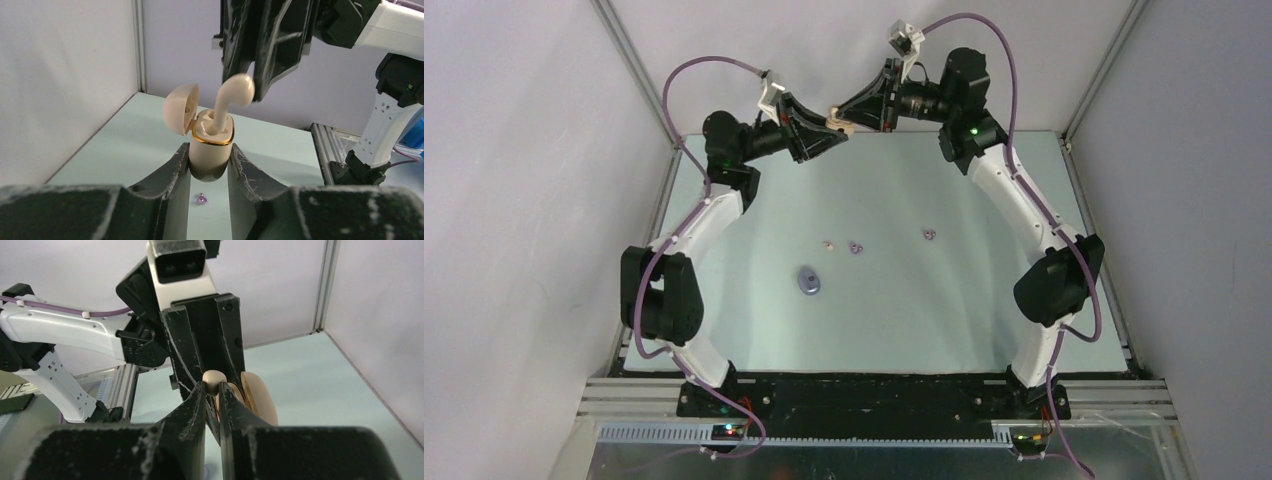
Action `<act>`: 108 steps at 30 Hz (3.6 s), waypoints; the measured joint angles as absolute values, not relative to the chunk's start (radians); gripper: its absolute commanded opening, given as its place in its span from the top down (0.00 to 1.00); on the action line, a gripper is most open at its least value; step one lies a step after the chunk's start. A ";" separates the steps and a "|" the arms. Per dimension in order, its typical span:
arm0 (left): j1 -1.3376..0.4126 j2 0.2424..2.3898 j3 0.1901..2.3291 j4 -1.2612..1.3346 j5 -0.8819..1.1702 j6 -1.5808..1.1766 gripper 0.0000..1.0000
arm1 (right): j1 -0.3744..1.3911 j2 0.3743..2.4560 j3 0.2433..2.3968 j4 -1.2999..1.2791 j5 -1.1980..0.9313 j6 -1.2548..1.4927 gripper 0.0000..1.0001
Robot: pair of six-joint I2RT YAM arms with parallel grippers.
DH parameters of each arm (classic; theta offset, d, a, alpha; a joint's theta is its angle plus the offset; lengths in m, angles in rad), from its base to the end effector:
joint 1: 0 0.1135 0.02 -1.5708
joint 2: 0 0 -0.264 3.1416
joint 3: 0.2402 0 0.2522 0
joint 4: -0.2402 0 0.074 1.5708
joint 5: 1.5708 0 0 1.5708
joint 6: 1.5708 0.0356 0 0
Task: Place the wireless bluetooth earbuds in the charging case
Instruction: Insert the left earbud into the left side groove of the charging case, then adjust the left earbud in the left side groove of the charging case.
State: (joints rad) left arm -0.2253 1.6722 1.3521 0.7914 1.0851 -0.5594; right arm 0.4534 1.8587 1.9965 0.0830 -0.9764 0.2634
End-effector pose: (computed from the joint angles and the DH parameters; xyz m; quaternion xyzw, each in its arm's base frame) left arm 0.3623 -0.1153 0.3972 0.3597 0.5144 -0.5285 0.5716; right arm 0.3656 0.2109 0.4803 -0.4169 0.5147 0.5163 0.5429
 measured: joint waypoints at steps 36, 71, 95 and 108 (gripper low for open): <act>-0.216 1.669 1.352 0.776 1.076 -0.576 1.00 | 0.455 1.847 1.932 0.125 -0.964 0.234 1.00; -0.216 1.669 1.353 0.795 1.103 -0.568 1.00 | 0.462 1.860 1.966 0.019 -0.955 0.160 0.65; -0.216 1.669 1.353 0.805 1.103 -0.568 1.00 | 0.442 1.799 2.024 -0.036 -0.936 0.134 0.23; -0.216 1.669 1.353 0.806 1.107 -0.559 1.00 | 0.448 1.910 2.127 -0.161 -0.951 0.118 0.19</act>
